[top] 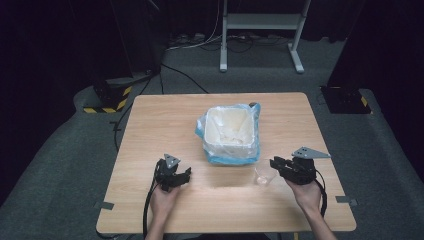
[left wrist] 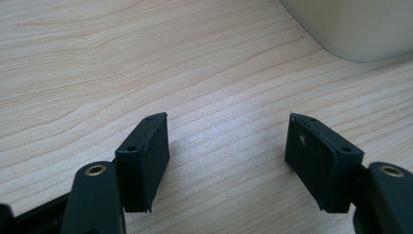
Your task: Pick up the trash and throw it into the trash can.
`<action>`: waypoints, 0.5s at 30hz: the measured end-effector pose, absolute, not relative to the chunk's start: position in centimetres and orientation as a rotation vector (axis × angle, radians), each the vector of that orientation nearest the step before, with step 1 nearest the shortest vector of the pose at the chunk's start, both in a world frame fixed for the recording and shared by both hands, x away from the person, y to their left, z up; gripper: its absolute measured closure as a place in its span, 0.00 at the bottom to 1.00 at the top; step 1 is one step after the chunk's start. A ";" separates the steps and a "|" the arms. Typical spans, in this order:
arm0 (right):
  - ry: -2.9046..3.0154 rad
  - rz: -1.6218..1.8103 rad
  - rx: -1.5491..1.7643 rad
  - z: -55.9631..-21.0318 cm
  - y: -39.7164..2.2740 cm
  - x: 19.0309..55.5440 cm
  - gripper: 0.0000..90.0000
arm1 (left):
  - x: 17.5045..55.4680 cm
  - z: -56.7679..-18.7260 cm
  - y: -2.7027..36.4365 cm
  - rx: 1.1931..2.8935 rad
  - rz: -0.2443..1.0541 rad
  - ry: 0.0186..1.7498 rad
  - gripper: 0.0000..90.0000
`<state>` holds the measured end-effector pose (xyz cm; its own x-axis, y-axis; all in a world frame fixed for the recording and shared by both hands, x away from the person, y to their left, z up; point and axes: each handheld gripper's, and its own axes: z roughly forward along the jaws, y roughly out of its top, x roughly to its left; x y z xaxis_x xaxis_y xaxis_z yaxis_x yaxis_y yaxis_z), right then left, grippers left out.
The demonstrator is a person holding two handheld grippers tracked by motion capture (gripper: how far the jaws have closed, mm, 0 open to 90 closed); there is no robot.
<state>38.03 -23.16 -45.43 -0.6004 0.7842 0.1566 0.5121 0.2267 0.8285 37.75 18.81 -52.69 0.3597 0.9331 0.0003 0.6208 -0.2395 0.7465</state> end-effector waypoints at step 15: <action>2.241 1.308 1.203 -45.9 -23.0 38.1 0.92 | 37.8 -52.7 18.8 1.962 0.604 1.346 0.36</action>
<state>38.12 -23.00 -45.87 -0.6136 0.7733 0.1597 0.5193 0.2428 0.8194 37.75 18.81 -52.68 0.3598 0.9330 0.0006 0.6208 -0.2399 0.7463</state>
